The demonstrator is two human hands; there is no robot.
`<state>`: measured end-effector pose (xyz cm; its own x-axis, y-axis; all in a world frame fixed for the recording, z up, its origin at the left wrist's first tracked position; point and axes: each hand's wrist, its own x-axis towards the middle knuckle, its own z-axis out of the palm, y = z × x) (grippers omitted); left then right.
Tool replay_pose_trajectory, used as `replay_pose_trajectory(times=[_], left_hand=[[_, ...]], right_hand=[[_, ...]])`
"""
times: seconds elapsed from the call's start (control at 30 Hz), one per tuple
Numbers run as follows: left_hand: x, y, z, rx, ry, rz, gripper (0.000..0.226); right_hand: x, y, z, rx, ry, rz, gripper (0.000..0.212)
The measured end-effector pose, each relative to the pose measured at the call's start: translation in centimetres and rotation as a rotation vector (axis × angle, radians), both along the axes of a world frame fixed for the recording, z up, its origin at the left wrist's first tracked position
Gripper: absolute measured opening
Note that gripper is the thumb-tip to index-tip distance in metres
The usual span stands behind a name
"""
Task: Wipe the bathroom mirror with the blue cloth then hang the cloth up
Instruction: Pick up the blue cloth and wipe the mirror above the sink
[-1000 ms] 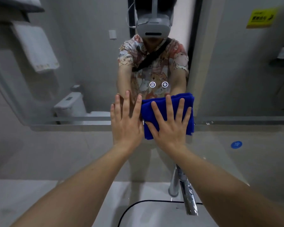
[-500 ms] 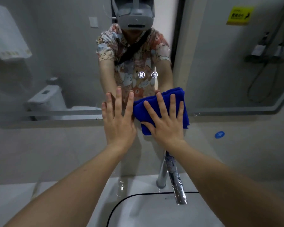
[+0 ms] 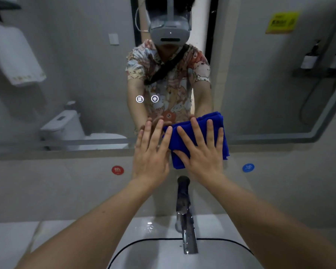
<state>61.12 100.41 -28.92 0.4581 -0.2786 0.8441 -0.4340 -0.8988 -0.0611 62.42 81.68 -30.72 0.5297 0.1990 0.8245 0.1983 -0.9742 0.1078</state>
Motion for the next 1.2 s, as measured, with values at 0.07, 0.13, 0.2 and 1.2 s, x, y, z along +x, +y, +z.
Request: replay_pose_trajectory(times=[0.07,0.13,0.2,1.2], left_hand=[[0.0,-1.0,0.2,-0.006,0.013,0.0,0.062],[0.0,-1.8,0.4,-0.033,0.012,0.029,0.064],[0.2,-2.3,0.3,-0.033,0.01,0.069,0.068],[1.6,-2.3,23.0,-0.214,-0.258,0.015,0.059]], right_hand=[[0.1,-1.1,-0.1,0.017,-0.011,0.017,0.073],[0.1,-1.8,-0.2,0.033,-0.024,0.022,0.071],[0.2,-2.3,-0.2,0.042,-0.029,0.013,0.072],[2.9,-0.1,22.3,0.188,-0.286,-0.066,0.083]])
